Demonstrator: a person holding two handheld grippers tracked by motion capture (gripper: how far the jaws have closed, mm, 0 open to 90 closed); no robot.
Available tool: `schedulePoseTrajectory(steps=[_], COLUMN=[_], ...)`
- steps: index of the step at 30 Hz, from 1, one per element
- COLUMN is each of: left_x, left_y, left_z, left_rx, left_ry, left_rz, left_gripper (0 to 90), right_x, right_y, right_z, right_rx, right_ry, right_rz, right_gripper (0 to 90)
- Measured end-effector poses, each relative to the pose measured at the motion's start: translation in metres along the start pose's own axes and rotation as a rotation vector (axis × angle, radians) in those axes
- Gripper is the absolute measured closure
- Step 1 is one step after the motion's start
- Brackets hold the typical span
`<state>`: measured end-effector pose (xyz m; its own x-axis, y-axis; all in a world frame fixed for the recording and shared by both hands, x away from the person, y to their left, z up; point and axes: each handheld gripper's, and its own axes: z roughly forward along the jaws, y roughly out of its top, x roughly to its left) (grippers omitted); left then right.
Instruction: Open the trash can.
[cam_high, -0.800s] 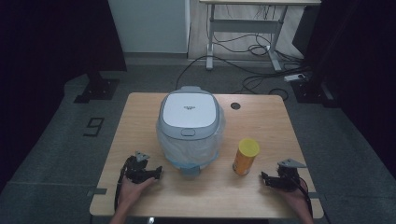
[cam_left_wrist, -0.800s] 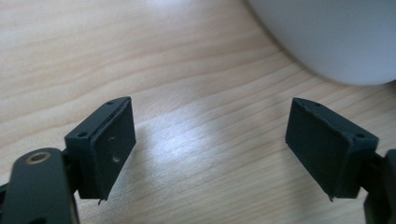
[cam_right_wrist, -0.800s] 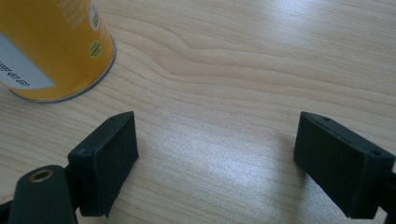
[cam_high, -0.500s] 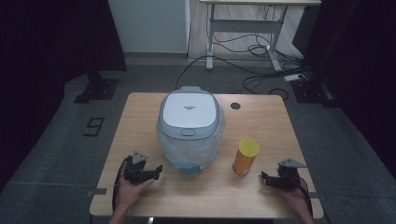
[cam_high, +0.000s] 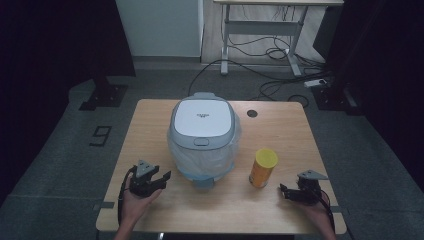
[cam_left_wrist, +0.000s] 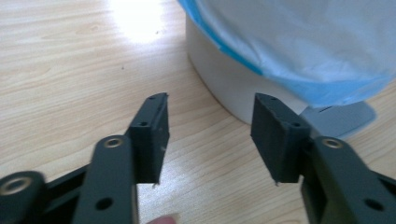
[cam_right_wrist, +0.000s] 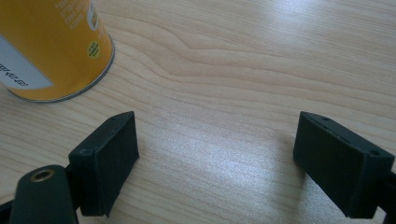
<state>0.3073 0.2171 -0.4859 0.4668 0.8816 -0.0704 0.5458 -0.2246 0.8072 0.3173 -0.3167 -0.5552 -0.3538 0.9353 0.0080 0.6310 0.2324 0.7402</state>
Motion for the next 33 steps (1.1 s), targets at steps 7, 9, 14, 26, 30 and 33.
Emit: schedulePoseTrajectory(steps=[7,9,14,26,30,33], left_x=[0.000,-0.003,-0.006,-0.022,-0.025,-0.027], left_y=[0.010,0.017,0.028,0.076,0.089,0.094], left_z=[-0.015,-0.024,-0.038,-0.078,-0.086,-0.090], left_rx=[-0.031,-0.049,-0.084,-0.138,-0.156,-0.172], left_ry=[-0.046,-0.064,-0.102,-0.205,-0.227,-0.233], left_rz=[0.009,0.021,0.026,0.046,0.050,0.055], left_gripper=[64.8,67.8,74.4,89.8,90.0,90.0], right_x=[0.000,-0.001,-0.001,-0.001,-0.001,-0.001], right_y=[0.000,0.000,0.000,0.000,0.000,0.000], right_z=[0.000,0.000,-0.001,-0.001,0.000,-0.001], right_rx=[0.000,0.000,0.000,0.000,-0.001,0.000], right_ry=[0.001,0.002,0.002,0.002,0.002,0.002], right_rz=[0.000,-0.002,-0.002,-0.002,-0.002,-0.002], right_gripper=[13.4,13.4,13.5,13.5,13.5,13.4])
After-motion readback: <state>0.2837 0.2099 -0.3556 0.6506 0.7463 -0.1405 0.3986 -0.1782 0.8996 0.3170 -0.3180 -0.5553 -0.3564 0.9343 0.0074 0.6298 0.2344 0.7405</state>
